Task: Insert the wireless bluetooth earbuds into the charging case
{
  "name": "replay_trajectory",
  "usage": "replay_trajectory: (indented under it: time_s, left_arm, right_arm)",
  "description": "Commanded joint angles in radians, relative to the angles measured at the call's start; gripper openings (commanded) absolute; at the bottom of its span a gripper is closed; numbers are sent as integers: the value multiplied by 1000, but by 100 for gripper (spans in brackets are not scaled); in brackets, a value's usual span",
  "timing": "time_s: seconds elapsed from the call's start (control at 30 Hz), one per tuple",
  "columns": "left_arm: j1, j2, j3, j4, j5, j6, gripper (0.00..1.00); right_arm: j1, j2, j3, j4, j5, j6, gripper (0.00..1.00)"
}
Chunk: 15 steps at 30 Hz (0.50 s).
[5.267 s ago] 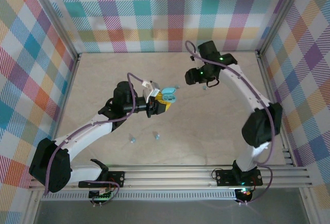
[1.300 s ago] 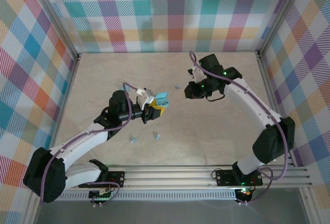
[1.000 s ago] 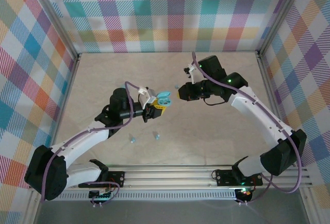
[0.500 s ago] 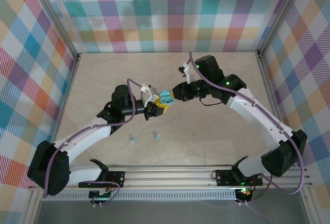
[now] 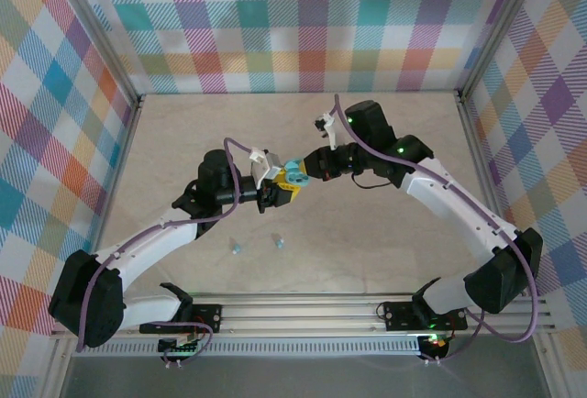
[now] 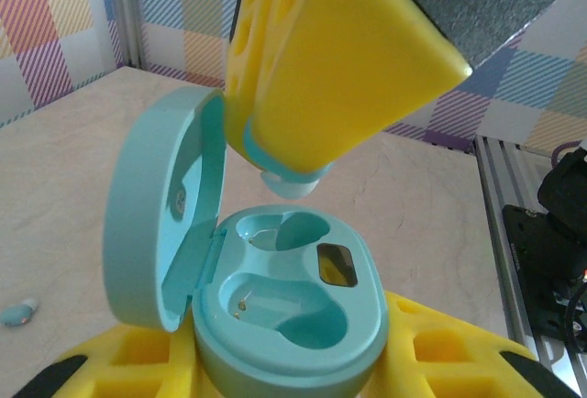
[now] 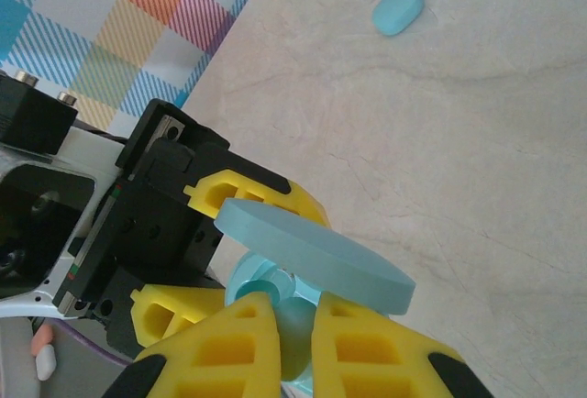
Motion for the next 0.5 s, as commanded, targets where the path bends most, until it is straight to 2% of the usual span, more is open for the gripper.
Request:
replay_trajectory:
  time_s: [0.0, 0.47]
  left_arm:
    - [2, 12, 10, 82, 11, -31, 2]
    - [2, 37, 52, 118, 16, -85, 2]
  right_arm:
    - [2, -7, -14, 18, -14, -18, 10]
    - [3, -18, -49, 3, 46, -62, 11]
